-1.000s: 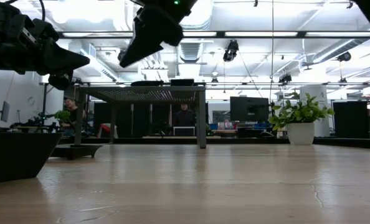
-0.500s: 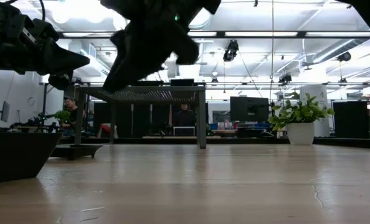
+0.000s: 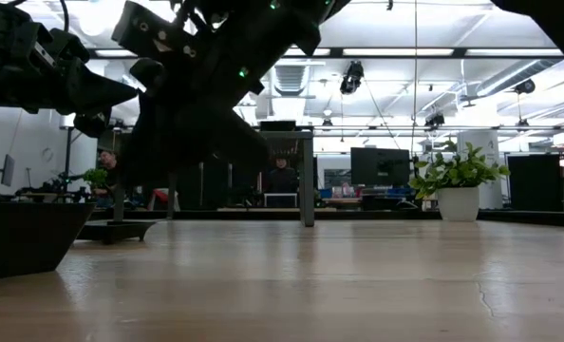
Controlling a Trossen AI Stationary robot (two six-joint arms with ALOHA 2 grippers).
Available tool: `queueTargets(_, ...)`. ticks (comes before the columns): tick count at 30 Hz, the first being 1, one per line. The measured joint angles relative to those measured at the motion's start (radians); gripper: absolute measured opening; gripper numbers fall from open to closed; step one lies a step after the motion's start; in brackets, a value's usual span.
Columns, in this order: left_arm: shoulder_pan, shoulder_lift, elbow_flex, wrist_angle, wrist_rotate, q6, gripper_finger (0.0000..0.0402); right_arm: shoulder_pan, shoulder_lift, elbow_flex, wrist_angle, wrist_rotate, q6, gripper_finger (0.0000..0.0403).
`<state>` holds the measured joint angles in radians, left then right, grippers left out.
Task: Pick & Place Mini shaped plates
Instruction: Stack the black square plate on top of the other black square plate on the shelf
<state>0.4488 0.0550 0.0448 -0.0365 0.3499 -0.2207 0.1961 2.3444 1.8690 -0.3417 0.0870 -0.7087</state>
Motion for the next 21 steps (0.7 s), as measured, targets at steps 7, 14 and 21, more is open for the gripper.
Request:
queueTargets(7,0.0,0.0,0.0,0.0,0.0,0.0,0.0003,-0.015,0.003,-0.044,0.046,-0.008,-0.004,0.0109)
queueTargets(14,0.0,0.0,0.0,0.0,0.0,0.0,0.0003,-0.014,0.027,-0.085,0.122,-0.008,-0.03,0.0098)
queueTargets(21,0.0,0.003,0.0,0.0,0.0,0.0,0.0003,-0.017,0.043,-0.085,0.143,0.07,-0.036,0.0085)
